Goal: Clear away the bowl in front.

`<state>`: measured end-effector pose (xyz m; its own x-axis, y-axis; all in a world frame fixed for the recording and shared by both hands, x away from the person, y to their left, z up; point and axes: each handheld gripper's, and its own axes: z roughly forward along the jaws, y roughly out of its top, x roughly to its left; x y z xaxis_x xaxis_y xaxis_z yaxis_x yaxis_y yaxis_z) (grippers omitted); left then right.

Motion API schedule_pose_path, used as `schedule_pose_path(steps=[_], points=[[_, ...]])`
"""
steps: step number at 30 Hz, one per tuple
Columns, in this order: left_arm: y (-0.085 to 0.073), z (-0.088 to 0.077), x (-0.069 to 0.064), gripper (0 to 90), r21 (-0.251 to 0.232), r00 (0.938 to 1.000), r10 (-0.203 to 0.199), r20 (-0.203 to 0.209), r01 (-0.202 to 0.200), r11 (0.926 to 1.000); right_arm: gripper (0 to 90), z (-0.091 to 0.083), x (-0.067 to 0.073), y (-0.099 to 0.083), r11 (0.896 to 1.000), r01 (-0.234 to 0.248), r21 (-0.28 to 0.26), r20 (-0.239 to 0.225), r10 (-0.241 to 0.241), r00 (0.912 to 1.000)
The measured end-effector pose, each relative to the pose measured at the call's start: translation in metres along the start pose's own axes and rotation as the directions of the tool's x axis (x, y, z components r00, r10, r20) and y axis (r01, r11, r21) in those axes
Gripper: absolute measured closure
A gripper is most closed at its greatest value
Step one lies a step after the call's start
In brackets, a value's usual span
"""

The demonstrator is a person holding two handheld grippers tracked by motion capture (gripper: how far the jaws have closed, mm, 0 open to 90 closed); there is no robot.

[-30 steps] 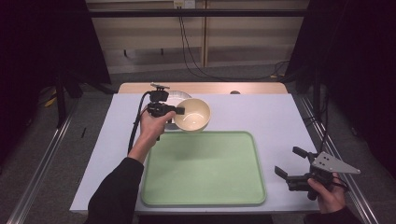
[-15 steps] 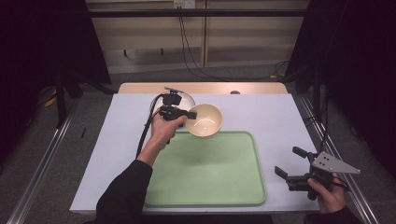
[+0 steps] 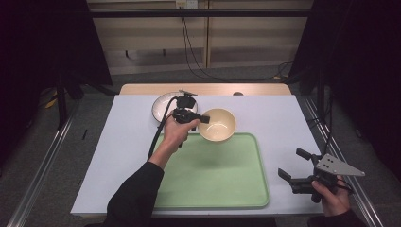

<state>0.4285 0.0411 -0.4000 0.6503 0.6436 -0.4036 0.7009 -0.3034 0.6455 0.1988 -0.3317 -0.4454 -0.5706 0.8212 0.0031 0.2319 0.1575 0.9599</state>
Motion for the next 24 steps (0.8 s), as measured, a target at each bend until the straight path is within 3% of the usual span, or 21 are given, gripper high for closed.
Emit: schedule_pose_path(steps=[15,24], points=[[0.012,0.036,-0.029,82.2,0.034,0.9990,0.034,0.028,-0.035,0.9988,0.8,0.000,0.000,0.000,1.000,0.000,-0.003,-0.003,0.000,1.0000],[0.009,0.059,-0.032,82.1,0.072,0.9991,0.035,0.023,-0.037,0.9968,0.8,-0.001,0.000,0.000,1.000,0.005,-0.008,0.000,-0.005,1.0000]])
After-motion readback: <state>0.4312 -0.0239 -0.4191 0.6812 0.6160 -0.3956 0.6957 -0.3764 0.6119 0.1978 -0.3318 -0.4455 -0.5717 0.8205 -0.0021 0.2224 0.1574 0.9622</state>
